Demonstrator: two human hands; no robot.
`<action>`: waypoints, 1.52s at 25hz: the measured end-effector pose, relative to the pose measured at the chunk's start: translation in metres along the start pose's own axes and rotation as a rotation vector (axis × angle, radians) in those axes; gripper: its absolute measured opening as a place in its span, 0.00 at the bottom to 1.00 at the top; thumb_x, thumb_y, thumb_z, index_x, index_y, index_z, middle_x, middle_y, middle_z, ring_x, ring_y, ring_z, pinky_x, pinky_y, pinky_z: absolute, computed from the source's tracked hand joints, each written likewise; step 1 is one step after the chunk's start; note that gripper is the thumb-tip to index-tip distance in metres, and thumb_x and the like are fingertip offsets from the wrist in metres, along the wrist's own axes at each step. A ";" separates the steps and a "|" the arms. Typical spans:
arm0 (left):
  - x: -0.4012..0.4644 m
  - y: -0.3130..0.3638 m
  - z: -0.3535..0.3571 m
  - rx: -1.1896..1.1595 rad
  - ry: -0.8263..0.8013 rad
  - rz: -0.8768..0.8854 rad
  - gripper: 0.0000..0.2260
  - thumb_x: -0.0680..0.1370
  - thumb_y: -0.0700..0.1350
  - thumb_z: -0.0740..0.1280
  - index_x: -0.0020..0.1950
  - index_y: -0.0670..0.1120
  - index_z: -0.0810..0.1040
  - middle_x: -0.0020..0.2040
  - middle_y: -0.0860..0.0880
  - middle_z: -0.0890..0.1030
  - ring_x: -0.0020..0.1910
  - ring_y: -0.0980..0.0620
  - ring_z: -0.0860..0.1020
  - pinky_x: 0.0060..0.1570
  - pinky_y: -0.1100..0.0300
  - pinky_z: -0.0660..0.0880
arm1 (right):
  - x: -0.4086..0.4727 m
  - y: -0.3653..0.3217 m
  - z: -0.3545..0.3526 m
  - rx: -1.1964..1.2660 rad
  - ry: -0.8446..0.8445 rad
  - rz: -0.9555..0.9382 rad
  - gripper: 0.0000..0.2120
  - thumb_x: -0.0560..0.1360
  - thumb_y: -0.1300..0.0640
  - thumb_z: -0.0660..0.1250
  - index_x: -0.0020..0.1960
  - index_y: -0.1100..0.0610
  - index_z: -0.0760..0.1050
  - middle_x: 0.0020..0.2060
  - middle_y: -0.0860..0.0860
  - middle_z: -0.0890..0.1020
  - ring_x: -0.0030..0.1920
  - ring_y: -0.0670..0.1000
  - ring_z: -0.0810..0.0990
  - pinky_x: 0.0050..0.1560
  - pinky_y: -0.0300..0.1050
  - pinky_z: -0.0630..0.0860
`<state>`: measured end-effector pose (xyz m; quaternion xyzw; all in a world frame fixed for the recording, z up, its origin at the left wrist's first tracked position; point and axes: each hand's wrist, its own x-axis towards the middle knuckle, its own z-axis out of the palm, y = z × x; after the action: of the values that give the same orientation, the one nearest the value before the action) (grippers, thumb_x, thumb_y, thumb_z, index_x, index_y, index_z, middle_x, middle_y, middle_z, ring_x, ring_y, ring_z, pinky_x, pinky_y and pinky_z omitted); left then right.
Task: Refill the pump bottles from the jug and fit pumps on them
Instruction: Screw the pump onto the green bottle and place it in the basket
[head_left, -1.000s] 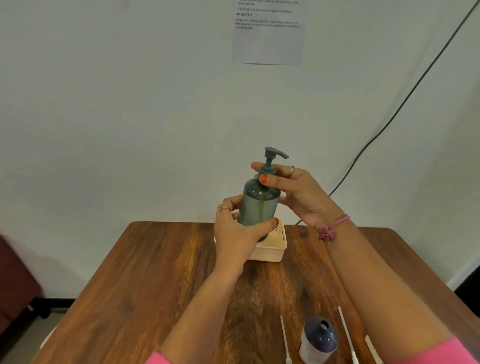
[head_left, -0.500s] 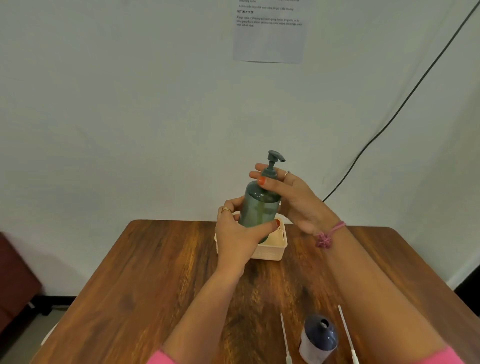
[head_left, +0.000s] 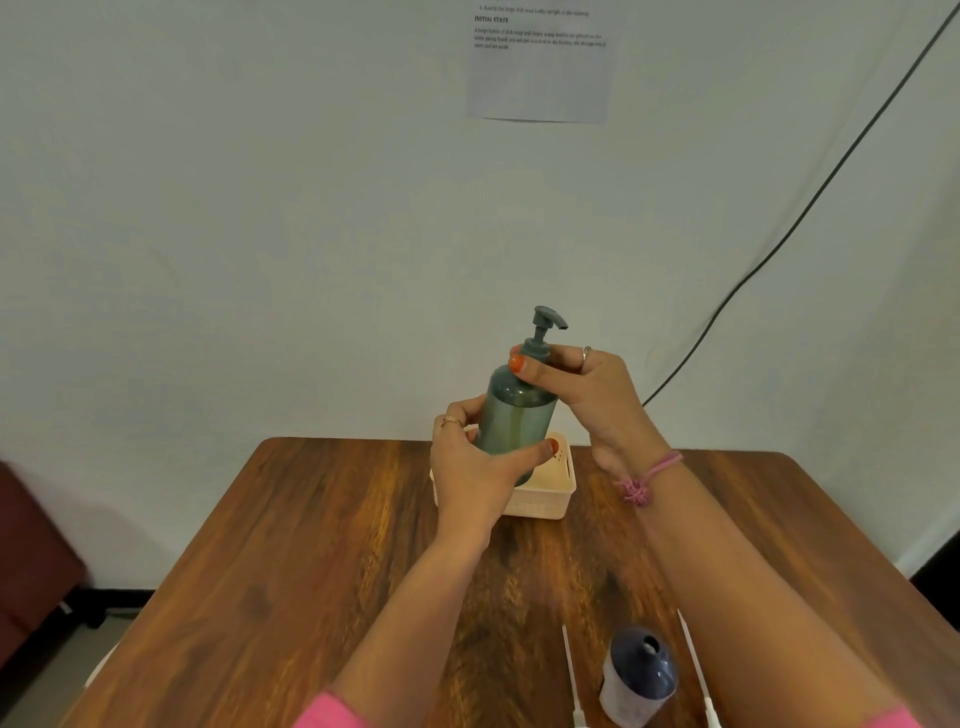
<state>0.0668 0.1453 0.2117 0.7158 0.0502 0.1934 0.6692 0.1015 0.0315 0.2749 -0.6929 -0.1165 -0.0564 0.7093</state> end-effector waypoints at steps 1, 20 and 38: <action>0.000 -0.002 0.001 0.000 0.008 0.005 0.33 0.59 0.48 0.82 0.60 0.52 0.71 0.57 0.53 0.74 0.52 0.59 0.74 0.50 0.59 0.79 | -0.001 0.001 0.003 0.003 0.030 -0.004 0.10 0.67 0.58 0.76 0.48 0.58 0.83 0.42 0.50 0.86 0.45 0.44 0.83 0.44 0.33 0.76; 0.023 -0.018 -0.034 -0.107 -0.561 -0.057 0.33 0.64 0.47 0.80 0.66 0.54 0.71 0.63 0.54 0.77 0.65 0.56 0.73 0.64 0.57 0.71 | -0.004 -0.002 0.005 -0.120 -0.056 -0.141 0.14 0.68 0.54 0.74 0.52 0.58 0.83 0.47 0.51 0.85 0.51 0.47 0.83 0.52 0.42 0.79; 0.028 -0.025 -0.023 -0.028 -0.393 -0.021 0.25 0.68 0.42 0.77 0.55 0.61 0.68 0.54 0.65 0.75 0.52 0.70 0.73 0.43 0.78 0.70 | 0.007 0.017 -0.004 -0.138 -0.082 0.003 0.36 0.60 0.43 0.78 0.65 0.50 0.74 0.62 0.47 0.78 0.63 0.47 0.75 0.63 0.53 0.74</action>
<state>0.0889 0.1784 0.1938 0.7298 -0.0764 0.0435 0.6779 0.1128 0.0282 0.2605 -0.7421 -0.1401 -0.0347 0.6545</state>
